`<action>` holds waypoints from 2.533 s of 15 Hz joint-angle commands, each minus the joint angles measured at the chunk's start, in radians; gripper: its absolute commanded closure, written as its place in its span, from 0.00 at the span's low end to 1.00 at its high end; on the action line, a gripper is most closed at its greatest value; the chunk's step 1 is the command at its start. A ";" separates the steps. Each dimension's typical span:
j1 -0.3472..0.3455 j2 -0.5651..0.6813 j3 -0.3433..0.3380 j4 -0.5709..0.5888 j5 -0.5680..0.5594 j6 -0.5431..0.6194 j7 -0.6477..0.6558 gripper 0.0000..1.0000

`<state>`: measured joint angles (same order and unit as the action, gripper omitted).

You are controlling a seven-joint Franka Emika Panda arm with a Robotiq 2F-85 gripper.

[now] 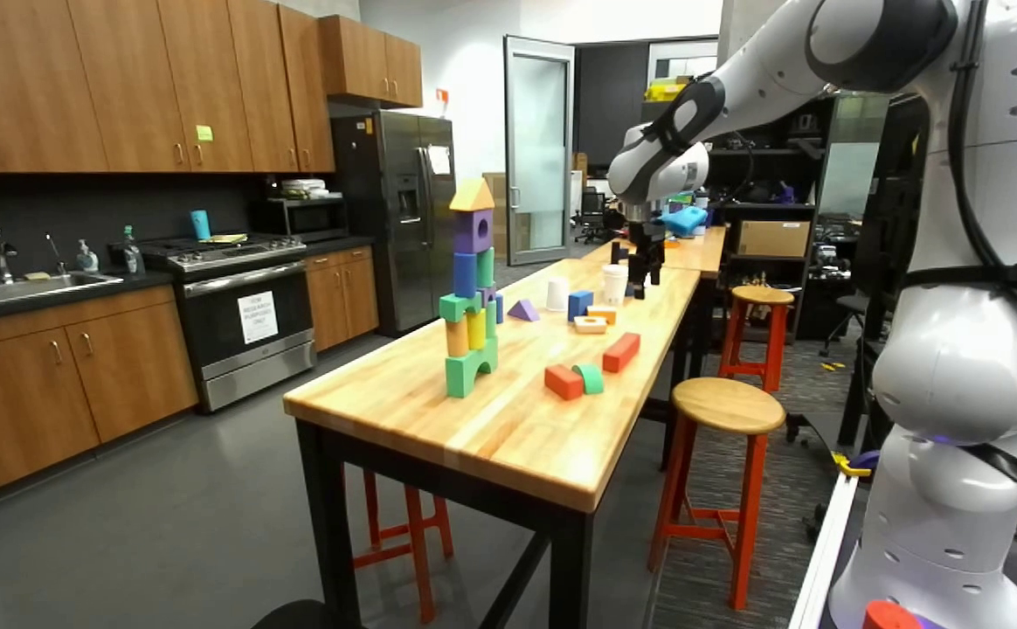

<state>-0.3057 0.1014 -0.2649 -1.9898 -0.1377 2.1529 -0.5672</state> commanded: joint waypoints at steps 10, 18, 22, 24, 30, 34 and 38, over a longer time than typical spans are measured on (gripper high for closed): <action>0.014 -0.131 -0.002 -0.054 0.014 -0.171 0.411 0.00; 0.014 -0.193 -0.010 -0.120 0.011 -0.222 0.271 0.00; 0.016 -0.217 -0.009 -0.181 -0.031 -0.162 0.235 0.00; 0.016 -0.230 -0.012 -0.205 -0.033 -0.120 0.176 0.00; 0.029 -0.251 -0.025 -0.215 0.078 -0.068 -0.068 0.00; 0.017 -0.262 -0.032 -0.177 0.100 -0.162 -0.042 0.00; 0.010 -0.320 -0.047 -0.194 0.041 -0.173 -0.038 0.00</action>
<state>-0.2987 -0.1603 -0.2974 -2.1700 -0.0535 2.0020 -0.6158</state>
